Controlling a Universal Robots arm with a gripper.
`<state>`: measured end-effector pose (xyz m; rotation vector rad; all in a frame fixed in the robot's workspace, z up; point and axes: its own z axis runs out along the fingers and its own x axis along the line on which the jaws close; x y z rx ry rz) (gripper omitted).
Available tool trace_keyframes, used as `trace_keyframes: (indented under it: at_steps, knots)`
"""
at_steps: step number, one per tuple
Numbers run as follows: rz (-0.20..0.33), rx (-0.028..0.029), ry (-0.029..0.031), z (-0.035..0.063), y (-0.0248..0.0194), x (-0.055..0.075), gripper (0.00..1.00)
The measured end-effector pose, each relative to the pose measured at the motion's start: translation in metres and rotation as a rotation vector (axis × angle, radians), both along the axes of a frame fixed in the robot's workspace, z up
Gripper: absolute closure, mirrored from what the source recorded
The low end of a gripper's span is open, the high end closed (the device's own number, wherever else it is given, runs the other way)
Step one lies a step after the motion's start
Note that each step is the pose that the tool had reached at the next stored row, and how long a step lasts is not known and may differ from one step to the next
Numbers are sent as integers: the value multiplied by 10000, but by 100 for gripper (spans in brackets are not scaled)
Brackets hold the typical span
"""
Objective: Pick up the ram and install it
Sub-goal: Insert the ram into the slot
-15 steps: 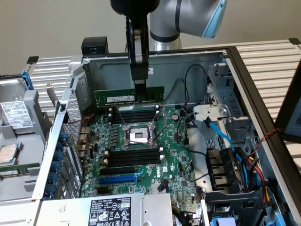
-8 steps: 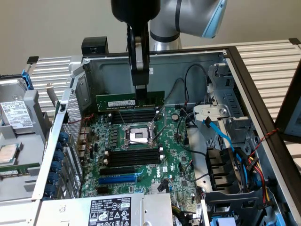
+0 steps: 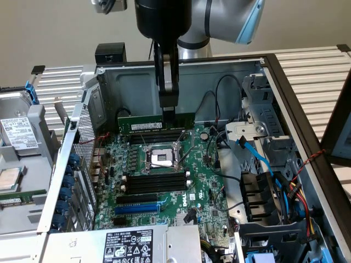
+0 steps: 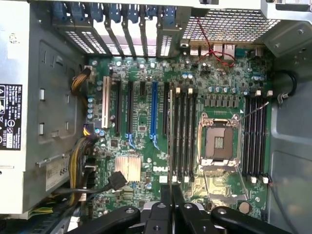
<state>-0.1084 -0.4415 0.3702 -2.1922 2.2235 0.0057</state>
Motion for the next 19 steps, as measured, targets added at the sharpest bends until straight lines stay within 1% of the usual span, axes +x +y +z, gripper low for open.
trace_keyframes:
  at_steps: [7,10,16,19]
  knots:
    - [-21,5,0,-129,149,1,87]
    - [-123,6,-1,-184,171,1,87]
    - [-518,5,0,-293,182,-5,87]
    - [-614,5,-1,-347,182,-22,87]
